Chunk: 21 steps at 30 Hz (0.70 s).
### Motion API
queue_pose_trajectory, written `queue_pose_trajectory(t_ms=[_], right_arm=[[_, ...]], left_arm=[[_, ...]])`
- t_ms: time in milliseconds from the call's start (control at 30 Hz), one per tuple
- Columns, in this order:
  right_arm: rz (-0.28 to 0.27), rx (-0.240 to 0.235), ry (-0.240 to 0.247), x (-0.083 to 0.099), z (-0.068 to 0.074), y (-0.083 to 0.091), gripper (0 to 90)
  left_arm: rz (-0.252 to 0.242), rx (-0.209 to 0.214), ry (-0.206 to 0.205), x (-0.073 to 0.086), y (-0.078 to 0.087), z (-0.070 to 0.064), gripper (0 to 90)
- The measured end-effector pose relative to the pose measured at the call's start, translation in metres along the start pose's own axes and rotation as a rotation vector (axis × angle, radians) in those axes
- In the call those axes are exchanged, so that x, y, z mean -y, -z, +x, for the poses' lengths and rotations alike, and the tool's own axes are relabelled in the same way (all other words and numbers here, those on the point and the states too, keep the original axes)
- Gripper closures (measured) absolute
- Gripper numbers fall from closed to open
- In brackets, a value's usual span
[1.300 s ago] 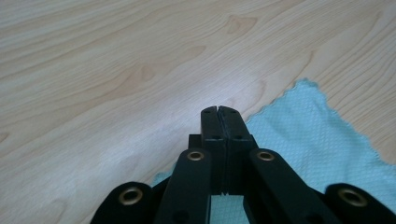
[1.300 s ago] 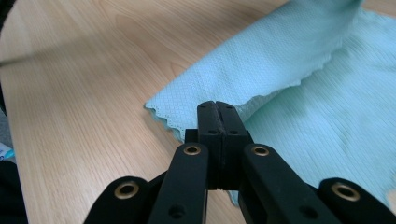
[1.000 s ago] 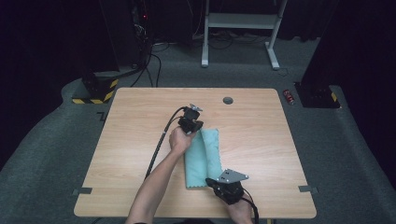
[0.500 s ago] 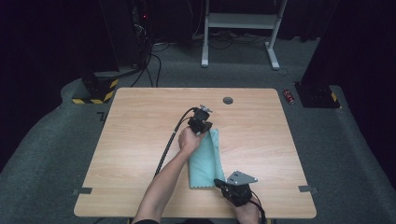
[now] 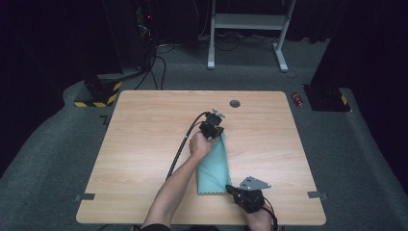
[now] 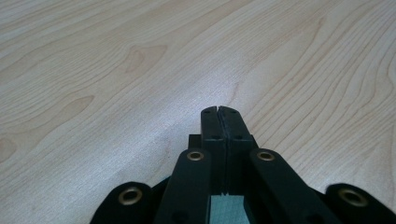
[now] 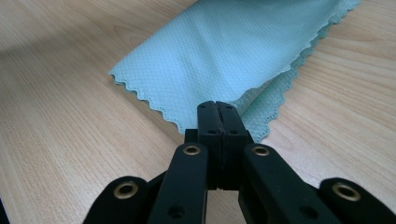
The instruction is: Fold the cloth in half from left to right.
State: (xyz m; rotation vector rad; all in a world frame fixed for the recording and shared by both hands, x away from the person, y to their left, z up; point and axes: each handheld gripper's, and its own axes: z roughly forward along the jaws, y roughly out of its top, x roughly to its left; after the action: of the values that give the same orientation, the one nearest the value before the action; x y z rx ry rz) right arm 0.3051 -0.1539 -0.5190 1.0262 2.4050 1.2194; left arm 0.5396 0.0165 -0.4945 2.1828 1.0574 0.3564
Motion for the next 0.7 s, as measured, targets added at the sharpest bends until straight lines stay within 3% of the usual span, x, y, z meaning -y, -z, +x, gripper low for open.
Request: queue_pose_trajectory(t_ms=[300, 400, 567, 700], right_arm=[[0.02, -0.005, -0.013, 0.001, -0.004, -0.001, 89.2], [0.028, -0.005, -0.028, 0.002, -0.006, -0.001, 79.7], [0.002, 0.021, -0.051, 0.0, -0.014, 0.006, 73.0], [-0.004, 0.029, -0.019, -0.011, -0.019, 0.005, 72.7]], left_arm=[[-0.005, -0.027, -0.011, -0.002, -0.003, -0.002, 87.5], [-0.002, -0.034, -0.005, -0.002, -0.002, -0.001, 73.2], [-0.046, -0.069, 0.014, 0.005, 0.022, 0.004, 59.7], [-0.051, -0.085, 0.013, 0.017, 0.037, 0.012, 55.8]])
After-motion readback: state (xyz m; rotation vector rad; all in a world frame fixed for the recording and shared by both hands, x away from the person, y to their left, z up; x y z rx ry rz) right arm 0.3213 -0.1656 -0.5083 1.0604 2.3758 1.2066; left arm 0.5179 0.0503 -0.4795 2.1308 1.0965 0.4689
